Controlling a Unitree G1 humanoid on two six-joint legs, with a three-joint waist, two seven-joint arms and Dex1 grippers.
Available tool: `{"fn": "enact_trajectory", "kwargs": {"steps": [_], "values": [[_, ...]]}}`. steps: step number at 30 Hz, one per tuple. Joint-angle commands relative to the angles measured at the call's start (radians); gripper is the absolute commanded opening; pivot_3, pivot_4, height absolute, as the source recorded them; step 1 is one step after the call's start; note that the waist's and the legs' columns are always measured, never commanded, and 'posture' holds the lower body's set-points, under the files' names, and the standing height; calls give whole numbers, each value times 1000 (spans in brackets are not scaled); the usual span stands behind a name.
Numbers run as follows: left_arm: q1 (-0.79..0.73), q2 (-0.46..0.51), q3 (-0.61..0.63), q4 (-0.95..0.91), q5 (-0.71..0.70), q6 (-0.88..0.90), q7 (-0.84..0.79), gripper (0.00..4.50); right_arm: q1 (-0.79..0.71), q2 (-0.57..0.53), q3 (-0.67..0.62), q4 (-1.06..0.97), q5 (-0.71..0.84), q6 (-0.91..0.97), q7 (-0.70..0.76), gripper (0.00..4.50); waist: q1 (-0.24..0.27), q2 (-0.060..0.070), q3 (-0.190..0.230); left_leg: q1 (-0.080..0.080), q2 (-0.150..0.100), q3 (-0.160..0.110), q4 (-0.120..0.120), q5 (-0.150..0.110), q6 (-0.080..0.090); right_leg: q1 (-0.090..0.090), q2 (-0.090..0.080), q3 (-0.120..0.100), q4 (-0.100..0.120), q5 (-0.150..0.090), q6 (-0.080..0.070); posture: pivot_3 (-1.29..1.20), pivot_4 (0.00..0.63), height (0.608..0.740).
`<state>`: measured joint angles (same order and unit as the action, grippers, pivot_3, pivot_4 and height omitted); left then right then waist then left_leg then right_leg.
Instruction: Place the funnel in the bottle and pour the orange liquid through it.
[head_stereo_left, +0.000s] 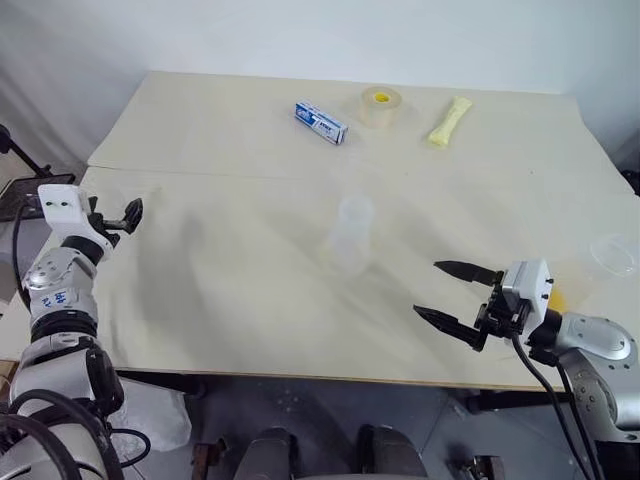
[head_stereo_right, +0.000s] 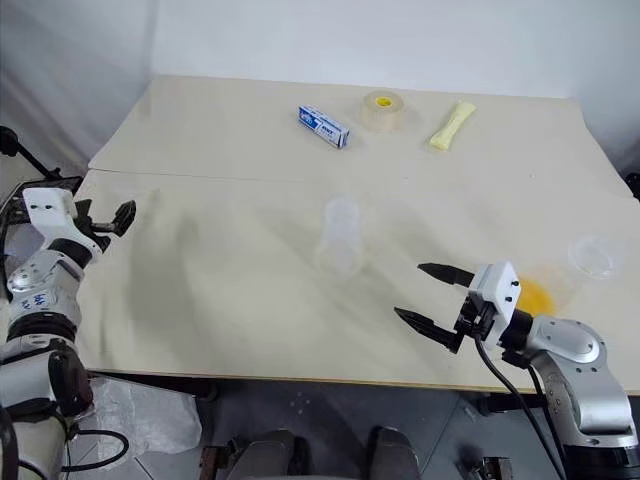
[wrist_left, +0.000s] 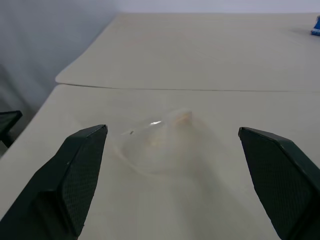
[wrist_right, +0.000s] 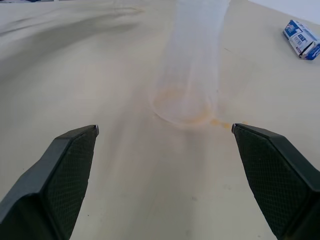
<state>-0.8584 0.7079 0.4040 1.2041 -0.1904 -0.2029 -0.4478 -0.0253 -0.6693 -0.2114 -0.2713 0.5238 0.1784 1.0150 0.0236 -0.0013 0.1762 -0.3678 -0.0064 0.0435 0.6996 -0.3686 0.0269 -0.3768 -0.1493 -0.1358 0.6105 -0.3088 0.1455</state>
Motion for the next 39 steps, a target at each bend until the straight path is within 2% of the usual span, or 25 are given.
{"fn": "enact_trajectory", "kwargs": {"steps": [1,4,7,18,19,32,36,39], "values": [[-56,15,-12,33,16,-18,26,4472,-12,-18,-29,-33,18,2,-6,4500,-1,0,0,0,0,0,0,0,0,0,0,0,0,0,0,0,150,740],[-87,17,-19,63,22,-2,54,4472,-19,-20,-23,-32,17,4,-10,4500,-2,0,0,0,0,0,0,0,0,0,0,0,0,0,0,0,150,740],[-105,22,-28,84,35,16,92,3850,-25,-21,-21,-31,14,6,-12,4500,-3,0,0,0,0,0,0,0,0,0,0,0,0,0,0,0,150,740],[-129,11,-30,113,62,72,143,212,-37,-24,-15,-42,12,20,-24,4500,-1,0,0,0,0,0,0,0,0,0,0,0,1,0,0,0,150,740],[-130,10,-29,113,62,73,141,22,-37,-24,-15,-43,12,21,-25,4500,-2,0,0,0,0,0,0,0,0,0,0,0,1,0,0,0,150,740],[-106,3,-26,101,57,52,86,22,-42,-26,-14,-45,12,25,-31,4500,-2,0,0,0,0,0,0,0,0,0,0,0,1,0,0,0,150,740],[-77,-28,-66,7,35,-33,-234,22,-45,-25,-19,-39,15,21,-29,4500,0,0,0,0,0,3,0,0,0,0,0,-1,1,0,0,0,150,740],[-78,-48,-92,-78,13,-31,-381,22,-49,-25,-19,-34,18,20,-24,4500,1,0,0,-1,0,3,1,0,0,0,0,-1,1,0,0,0,150,740]]}}
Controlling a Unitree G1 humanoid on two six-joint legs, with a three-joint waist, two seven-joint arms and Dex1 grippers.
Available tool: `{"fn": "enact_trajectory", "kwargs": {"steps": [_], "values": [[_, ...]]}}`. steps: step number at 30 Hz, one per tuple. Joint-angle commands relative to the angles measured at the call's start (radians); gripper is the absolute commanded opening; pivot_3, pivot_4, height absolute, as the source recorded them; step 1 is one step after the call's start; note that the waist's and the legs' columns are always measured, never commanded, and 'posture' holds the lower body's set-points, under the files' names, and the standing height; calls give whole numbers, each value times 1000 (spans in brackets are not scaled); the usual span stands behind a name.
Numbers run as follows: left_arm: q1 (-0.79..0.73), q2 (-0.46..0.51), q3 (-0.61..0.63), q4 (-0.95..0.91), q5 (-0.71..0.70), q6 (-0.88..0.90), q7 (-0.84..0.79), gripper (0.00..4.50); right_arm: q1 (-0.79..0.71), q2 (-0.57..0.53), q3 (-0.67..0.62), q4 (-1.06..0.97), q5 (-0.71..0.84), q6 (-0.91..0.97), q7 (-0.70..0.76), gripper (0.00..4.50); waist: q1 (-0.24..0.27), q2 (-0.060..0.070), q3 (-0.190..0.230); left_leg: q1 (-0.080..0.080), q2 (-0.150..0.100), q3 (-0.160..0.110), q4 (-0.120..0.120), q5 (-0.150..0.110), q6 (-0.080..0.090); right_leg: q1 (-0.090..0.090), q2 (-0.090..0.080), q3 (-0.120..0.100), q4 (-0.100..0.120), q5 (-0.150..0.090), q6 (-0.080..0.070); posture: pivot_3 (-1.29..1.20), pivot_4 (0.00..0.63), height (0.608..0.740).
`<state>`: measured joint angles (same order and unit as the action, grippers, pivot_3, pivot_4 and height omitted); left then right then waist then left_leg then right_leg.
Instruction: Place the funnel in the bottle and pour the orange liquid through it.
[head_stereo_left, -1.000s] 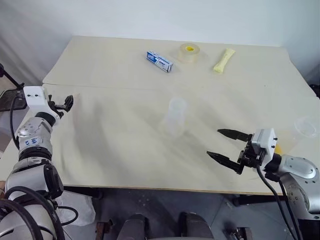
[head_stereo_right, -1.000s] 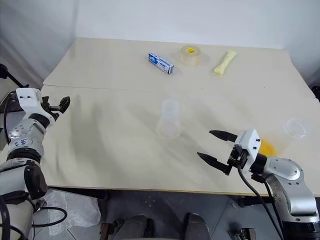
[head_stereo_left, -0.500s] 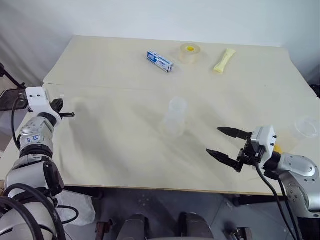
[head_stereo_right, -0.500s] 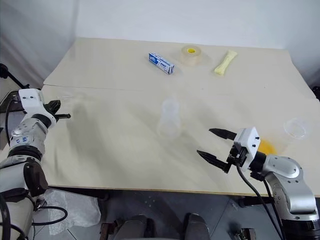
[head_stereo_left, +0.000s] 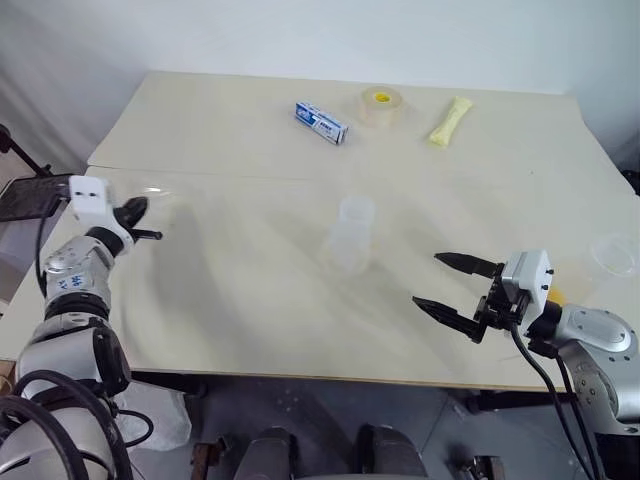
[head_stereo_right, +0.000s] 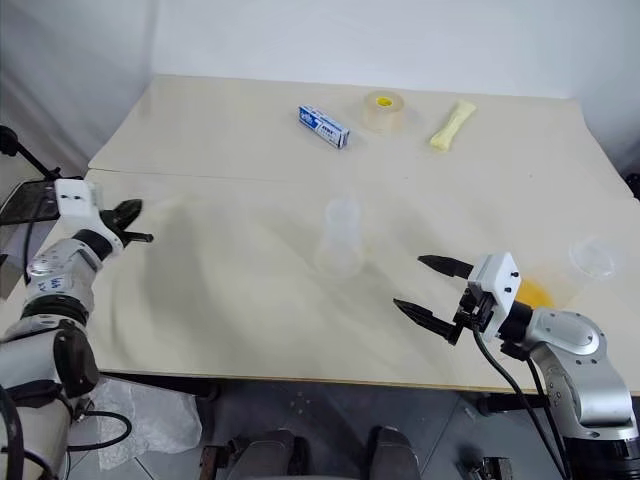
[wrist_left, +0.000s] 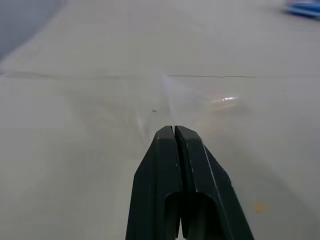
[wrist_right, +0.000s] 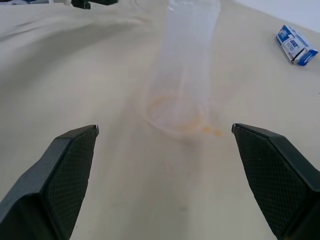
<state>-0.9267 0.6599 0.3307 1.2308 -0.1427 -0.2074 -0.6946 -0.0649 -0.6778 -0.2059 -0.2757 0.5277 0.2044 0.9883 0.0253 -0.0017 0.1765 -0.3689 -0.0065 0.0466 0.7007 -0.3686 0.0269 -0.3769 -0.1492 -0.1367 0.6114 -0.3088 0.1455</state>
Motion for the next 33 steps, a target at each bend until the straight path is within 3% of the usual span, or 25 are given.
{"fn": "enact_trajectory", "kwargs": {"steps": [1,13,25,29,33], "values": [[-10,-5,-28,-138,-41,-20,-173,22,-11,-16,-23,-29,16,-4,4,4500,-3,0,0,0,0,0,0,0,0,0,0,0,0,0,0,0,150,740],[-117,-76,-189,-491,-93,109,-486,22,12,12,-10,-74,54,12,-4,4500,1,-1,0,-1,0,0,1,0,0,0,0,0,0,0,0,0,150,740],[-358,-168,-302,-408,-74,33,-682,22,58,101,33,-151,60,7,-78,4500,-2,-1,0,0,0,1,1,0,0,0,0,0,-1,0,0,0,150,740],[-387,-189,-303,-362,-69,3,-676,22,67,129,48,-167,38,-13,-107,4500,-2,-1,0,0,0,1,1,0,0,0,0,0,-1,0,0,0,150,740],[-363,-177,-259,-331,-53,2,-491,22,95,142,55,-197,29,-9,-134,4500,-3,-1,0,-1,1,0,0,0,0,0,0,0,-1,0,0,0,150,740]]}}
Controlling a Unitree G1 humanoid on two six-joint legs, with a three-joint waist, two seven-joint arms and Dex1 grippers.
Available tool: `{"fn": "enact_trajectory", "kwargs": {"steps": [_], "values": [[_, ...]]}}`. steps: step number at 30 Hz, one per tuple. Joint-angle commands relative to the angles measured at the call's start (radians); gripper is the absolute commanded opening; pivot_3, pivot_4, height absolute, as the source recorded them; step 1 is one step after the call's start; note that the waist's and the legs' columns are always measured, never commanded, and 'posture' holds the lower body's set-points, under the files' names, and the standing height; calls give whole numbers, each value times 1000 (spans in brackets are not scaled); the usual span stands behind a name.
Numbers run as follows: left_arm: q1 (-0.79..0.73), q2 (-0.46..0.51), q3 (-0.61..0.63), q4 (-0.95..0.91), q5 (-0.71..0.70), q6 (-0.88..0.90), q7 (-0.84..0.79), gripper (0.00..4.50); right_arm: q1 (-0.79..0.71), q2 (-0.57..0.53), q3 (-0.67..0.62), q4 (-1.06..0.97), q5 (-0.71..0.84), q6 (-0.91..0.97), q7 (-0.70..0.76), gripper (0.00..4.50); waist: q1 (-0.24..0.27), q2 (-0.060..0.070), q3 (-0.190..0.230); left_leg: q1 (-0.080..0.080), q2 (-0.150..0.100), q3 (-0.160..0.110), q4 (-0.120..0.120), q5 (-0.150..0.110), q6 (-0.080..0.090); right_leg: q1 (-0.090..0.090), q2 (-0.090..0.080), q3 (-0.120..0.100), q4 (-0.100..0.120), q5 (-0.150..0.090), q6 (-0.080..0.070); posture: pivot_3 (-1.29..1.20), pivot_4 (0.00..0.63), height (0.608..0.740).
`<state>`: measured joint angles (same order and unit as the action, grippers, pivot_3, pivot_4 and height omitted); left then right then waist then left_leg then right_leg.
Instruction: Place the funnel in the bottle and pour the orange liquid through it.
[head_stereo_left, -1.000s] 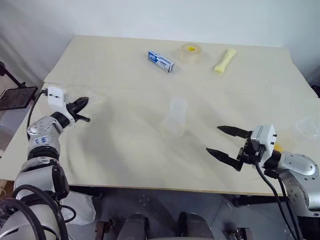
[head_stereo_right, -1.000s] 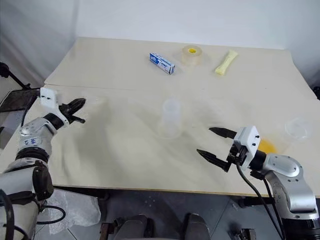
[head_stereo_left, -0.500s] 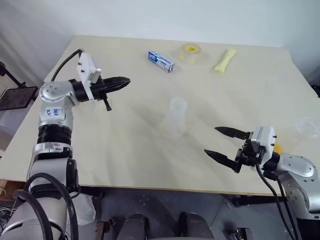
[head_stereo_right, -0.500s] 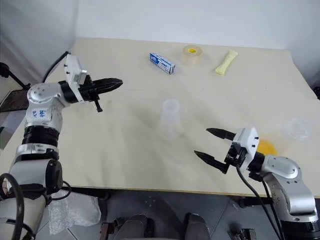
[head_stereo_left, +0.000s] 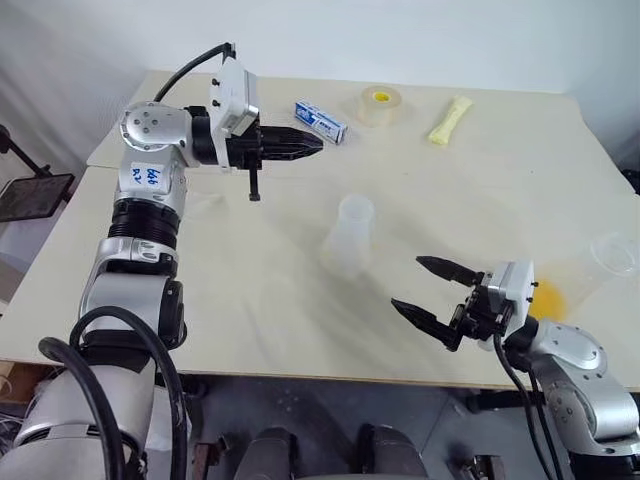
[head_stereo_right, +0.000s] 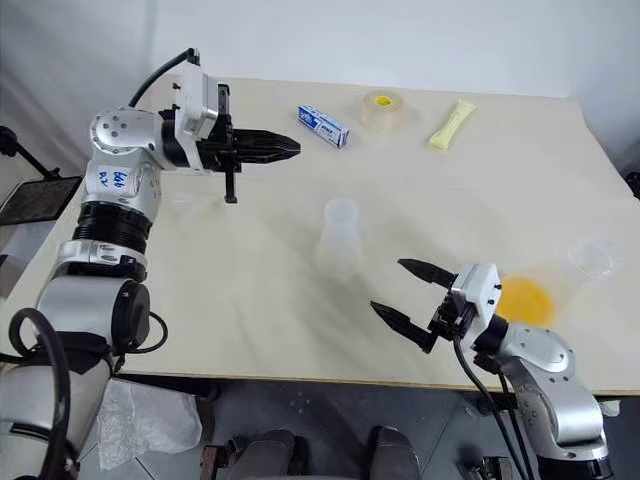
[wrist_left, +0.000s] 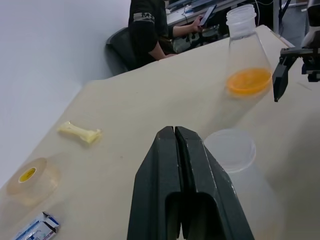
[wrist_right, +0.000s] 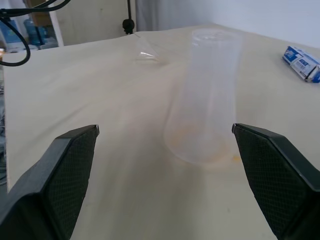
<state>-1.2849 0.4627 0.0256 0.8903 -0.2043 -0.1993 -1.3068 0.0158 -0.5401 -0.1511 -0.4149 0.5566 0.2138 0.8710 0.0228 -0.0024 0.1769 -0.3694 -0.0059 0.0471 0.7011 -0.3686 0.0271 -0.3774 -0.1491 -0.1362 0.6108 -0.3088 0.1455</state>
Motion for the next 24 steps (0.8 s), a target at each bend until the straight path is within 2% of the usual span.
{"fn": "enact_trajectory", "kwargs": {"steps": [1,4,9,15,16,24], "values": [[21,49,49,17,36,5,192,205,24,2,1,-63,-3,-17,-18,4500,0,0,0,0,0,-1,0,0,0,0,0,0,0,0,0,0,150,740],[109,117,71,8,65,21,326,891,41,-7,2,-74,-1,-9,-19,4500,-11,0,0,3,0,-5,-2,0,0,0,0,2,0,0,0,0,150,740],[298,202,159,-87,50,86,517,2496,28,-31,-11,-54,15,-2,9,4500,-22,0,0,2,0,-8,-2,0,0,-2,0,1,2,0,0,0,150,740],[438,210,232,-118,58,109,720,4327,-62,-65,5,25,24,6,69,4500,-4,0,0,1,0,-11,0,0,0,0,0,1,2,0,0,0,150,740],[446,205,241,-117,53,106,742,4434,-78,-67,6,37,24,6,76,4500,0,0,0,1,0,-11,0,0,0,0,0,1,2,0,0,0,150,740],[463,152,254,-50,22,133,765,4434,-111,-75,3,77,21,11,112,4500,0,0,0,1,-1,-10,0,0,0,0,0,1,2,0,0,0,150,740]]}}
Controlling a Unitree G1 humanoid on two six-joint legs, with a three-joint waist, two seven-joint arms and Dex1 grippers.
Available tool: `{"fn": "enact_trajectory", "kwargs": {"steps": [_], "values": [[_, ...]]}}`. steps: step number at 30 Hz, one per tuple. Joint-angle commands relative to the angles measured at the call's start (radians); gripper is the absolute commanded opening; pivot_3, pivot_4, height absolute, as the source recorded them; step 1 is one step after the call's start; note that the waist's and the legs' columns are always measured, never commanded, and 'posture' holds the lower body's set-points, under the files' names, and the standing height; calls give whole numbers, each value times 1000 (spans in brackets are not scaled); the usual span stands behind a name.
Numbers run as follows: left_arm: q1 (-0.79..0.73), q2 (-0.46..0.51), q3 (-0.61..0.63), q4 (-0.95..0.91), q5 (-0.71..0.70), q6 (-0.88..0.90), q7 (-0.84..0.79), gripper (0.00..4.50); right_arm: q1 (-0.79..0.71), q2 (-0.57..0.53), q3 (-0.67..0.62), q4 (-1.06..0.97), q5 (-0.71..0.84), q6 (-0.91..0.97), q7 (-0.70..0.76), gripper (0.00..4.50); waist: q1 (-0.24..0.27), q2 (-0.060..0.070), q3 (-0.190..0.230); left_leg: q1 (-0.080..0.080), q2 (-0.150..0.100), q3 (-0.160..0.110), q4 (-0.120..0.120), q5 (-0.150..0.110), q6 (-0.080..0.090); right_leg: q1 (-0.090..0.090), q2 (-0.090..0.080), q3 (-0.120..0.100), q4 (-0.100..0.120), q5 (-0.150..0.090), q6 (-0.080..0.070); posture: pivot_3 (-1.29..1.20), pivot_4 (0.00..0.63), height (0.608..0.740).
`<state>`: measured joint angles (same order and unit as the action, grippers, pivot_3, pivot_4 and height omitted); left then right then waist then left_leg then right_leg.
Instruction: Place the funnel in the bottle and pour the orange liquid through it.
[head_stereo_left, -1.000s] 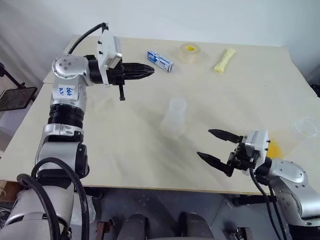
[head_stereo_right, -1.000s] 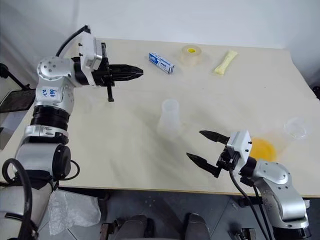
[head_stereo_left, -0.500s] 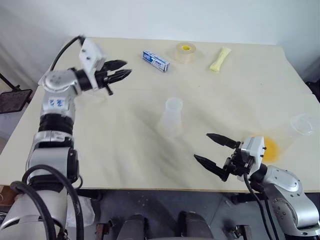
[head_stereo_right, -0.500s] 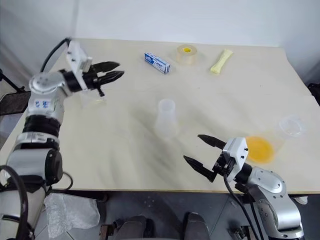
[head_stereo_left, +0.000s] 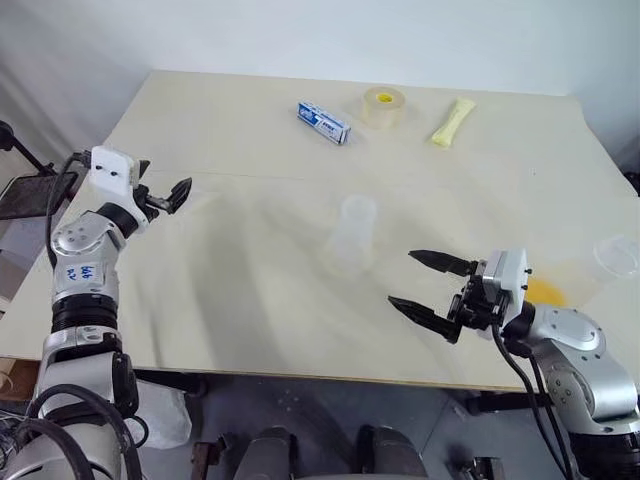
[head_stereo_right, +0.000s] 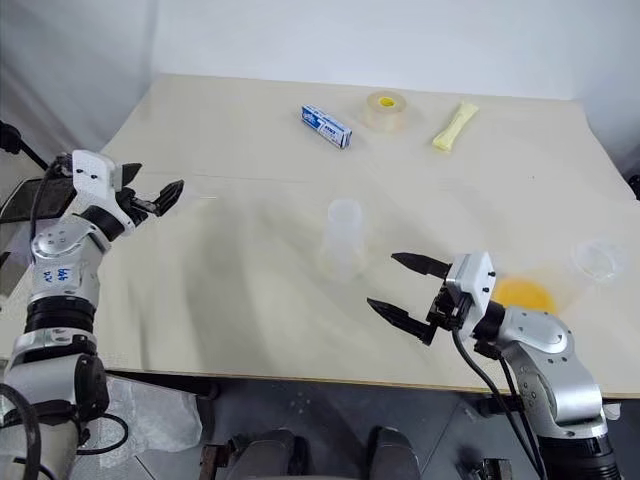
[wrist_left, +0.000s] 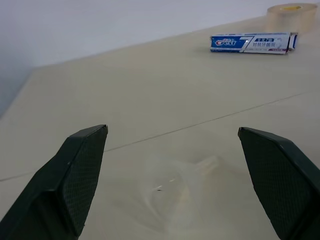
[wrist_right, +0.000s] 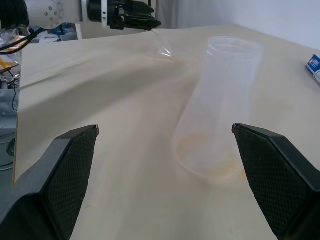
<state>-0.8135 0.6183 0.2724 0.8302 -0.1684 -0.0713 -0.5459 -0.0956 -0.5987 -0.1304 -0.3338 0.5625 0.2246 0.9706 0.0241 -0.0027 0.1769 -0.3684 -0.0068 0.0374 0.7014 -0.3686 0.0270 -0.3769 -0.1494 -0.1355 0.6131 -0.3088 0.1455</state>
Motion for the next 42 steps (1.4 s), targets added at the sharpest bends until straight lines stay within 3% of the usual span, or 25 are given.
{"fn": "enact_trajectory", "kwargs": {"steps": [1,14,27,29,39,42], "values": [[-9,-10,3,20,-14,13,-4,4434,3,-18,-19,-5,14,0,13,4500,-3,0,0,0,0,1,0,0,0,0,0,0,0,0,0,0,150,740],[-17,-49,-20,110,-3,98,0,4434,53,-32,-46,-37,11,-4,-6,4500,-2,0,0,0,0,3,0,0,0,0,0,0,0,0,0,0,150,740],[-29,-18,-30,103,-16,136,-101,427,43,-31,-43,-39,0,-10,-28,4500,-2,0,0,0,0,3,0,0,0,0,0,0,0,0,0,0,150,740],[-33,-9,-29,107,-19,137,-115,22,38,-30,-41,-36,-1,-12,-30,4500,-1,0,0,0,0,3,0,0,0,0,0,0,0,0,0,0,150,740],[-58,46,-80,-18,-32,88,-361,22,9,-31,-50,-23,0,-18,-35,4500,-3,0,0,0,0,5,0,0,0,0,0,0,0,0,0,0,150,740],[-93,70,-103,-129,-77,92,-528,22,-11,-25,-57,-14,4,-21,-39,4500,-2,0,0,0,1,5,0,0,0,0,0,0,-1,0,0,0,150,740]]}}
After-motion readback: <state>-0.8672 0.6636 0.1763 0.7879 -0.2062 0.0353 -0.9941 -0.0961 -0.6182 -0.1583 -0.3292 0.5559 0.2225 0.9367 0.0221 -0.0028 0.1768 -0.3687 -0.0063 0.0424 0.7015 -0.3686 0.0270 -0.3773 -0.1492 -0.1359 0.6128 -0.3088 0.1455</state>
